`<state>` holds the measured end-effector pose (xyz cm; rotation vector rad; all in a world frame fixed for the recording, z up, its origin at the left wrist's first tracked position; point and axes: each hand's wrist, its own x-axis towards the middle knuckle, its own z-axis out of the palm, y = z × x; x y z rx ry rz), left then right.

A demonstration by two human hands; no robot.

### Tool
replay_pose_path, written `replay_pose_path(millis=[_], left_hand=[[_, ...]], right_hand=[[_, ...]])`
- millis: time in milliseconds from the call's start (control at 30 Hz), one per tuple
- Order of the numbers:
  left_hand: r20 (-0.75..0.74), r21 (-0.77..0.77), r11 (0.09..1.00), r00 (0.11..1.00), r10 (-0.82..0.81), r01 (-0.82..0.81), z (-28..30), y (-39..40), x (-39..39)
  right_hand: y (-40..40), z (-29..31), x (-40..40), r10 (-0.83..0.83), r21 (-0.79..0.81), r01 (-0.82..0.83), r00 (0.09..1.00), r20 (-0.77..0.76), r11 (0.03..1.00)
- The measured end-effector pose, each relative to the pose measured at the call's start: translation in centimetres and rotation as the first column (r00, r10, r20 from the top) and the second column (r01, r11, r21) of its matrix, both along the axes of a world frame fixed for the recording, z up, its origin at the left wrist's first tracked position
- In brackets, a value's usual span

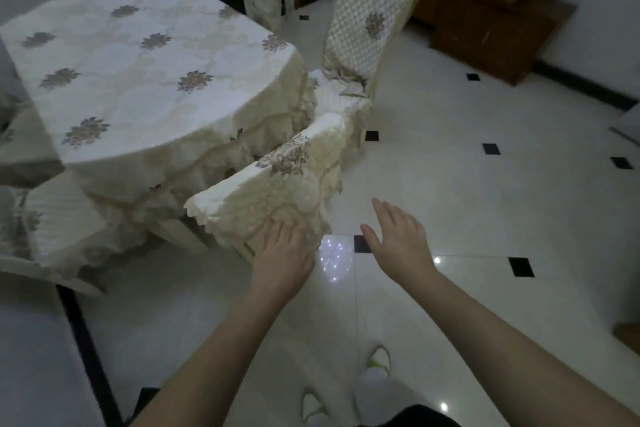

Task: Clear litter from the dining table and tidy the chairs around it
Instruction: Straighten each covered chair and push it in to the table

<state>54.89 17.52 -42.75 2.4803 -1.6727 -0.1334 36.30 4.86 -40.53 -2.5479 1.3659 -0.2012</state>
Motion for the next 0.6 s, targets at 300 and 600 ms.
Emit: replay_pose_path(millis=[300, 600], left_hand=[[0.078, 0.001, 0.962, 0.959, -0.271, 0.272, 4.4, -10.7, -10.9], [0.070, 0.092, 0.891, 0.889, -0.452, 0.445, 7.0, -23.0, -24.2]], right_hand=[[-6.1, 1.8, -11.0, -0.178, -0.033, 0.175, 0.979, -0.104, 0.984], [-14.5, 2.6, -26.5, -0.373, 0.005, 0.375, 0.922, -0.101, 0.927]])
